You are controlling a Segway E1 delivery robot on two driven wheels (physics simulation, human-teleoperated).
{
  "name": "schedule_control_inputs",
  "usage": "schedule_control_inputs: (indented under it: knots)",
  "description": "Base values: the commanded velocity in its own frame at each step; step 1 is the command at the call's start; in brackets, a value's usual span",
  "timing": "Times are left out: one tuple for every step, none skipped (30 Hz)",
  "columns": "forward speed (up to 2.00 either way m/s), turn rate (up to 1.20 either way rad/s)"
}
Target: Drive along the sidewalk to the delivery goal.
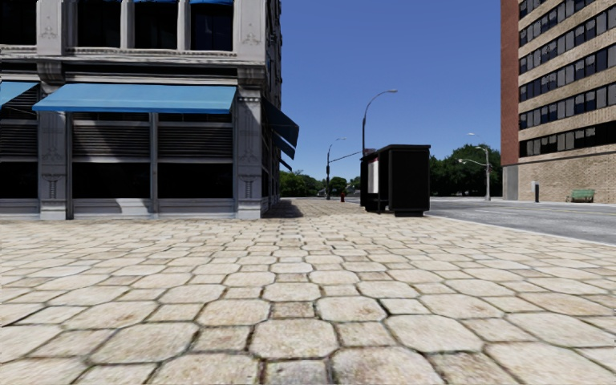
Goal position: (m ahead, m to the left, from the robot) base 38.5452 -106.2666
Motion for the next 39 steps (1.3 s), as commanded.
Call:
schedule_control_inputs:
  knots:
    - [2.0, -0.07]
    - [2.0, -0.07]
    - [2.0, -0.08]
    - [2.0, -0.1]
    - [2.0, -0.1]
    - [2.0, -0.11]
    - [2.0, -0.11]
    - [2.0, -0.11]
    - [2.0, -0.11]
    - [2.0, -0.11]
    - [2.0, -0.11]
    - [2.0, -0.11]
    - [2.0, -0.11]
    - [2.0, -0.11]
    - [2.0, -0.11]
    - [2.0, -0.11]
    - [2.0, -0.11]
    - [2.0, -0.11]
    - [2.0, -0.11]
    - [2.0, -0.11]
    - [2.0, -0.11]
    - [2.0, -0.12]
    - [2.0, -0.18]
    - [2.0, -0.29]
    - [2.0, -0.33]
    - [2.0, -0.33]
    - [2.0, -0.33]
    - [2.0, -0.33]
    - [2.0, -0.31]
    - [2.0, -0.05]
    - [2.0, -0.05]
    - [2.0, 0.0]
    - [2.0, 0.0]
    - [2.0, 0.0]
    - [2.0, 0.0]
    - [2.0, 0.0]
    - [2.0, 0.0]
    - [2.0, 0.0]
    - [2.0, 0.0]
